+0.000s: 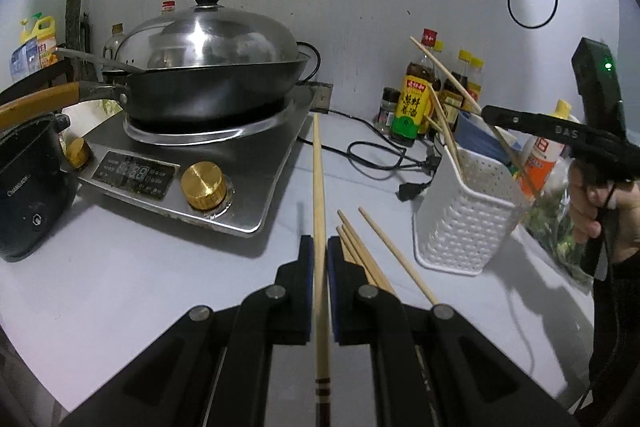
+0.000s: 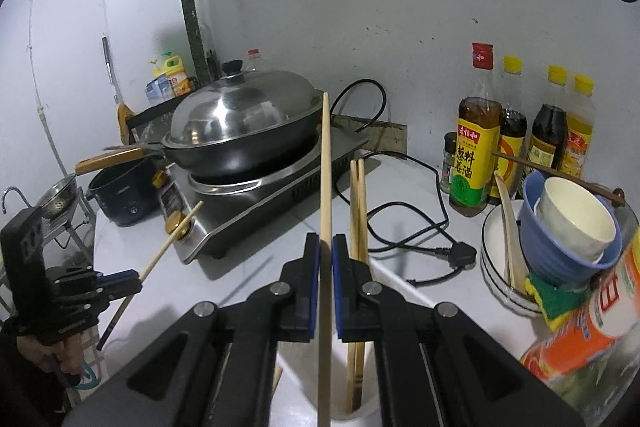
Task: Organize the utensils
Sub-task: 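Carry chopsticks toward the white holder with both tools, then drop the chopsticks into the white holder and open both tools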
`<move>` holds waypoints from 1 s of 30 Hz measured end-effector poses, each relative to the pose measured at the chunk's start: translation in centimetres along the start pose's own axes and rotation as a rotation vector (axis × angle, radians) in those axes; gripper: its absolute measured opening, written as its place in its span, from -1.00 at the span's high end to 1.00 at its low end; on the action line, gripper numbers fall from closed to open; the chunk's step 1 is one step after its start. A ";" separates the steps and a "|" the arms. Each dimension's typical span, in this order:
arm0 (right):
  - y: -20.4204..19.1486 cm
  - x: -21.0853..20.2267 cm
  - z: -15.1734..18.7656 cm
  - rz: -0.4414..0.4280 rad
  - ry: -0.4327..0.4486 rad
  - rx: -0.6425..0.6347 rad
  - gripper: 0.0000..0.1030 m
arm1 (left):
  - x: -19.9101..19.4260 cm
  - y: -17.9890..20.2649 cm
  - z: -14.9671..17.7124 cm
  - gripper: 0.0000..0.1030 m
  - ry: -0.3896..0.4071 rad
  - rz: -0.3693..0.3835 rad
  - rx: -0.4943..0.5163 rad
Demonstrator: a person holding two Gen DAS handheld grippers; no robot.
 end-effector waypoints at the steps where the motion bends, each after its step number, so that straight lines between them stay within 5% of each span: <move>1: 0.1 0.3 -0.3 0.004 0.000 -0.002 0.89 | 0.1 -0.1 -0.1 0.89 0.000 0.006 -0.005; 9: 0.7 3.2 -0.7 0.113 -0.036 -0.037 0.89 | 0.6 -0.3 -0.7 0.89 0.013 0.027 -0.014; 16: 0.4 5.2 1.8 0.121 -0.114 -0.042 0.89 | 0.7 -0.2 -1.0 0.89 0.017 0.034 -0.020; 24: 0.4 3.5 3.5 0.095 -0.141 -0.023 0.87 | 0.6 2.1 -1.3 0.89 0.026 0.072 -0.009; 30: 1.1 0.4 4.1 0.087 -0.098 0.002 0.58 | 0.7 5.2 -2.6 0.89 0.042 0.118 0.022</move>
Point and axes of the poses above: each gripper's, at about its wrist camera, not at the fingertips, and x roughly the way its jaws point, y to its right, z to its underside, the point moved 4 cm from there along x, roughly the way its jaws point, and after that the axes turned 9 degrees about -x, right-handed, at the moved point
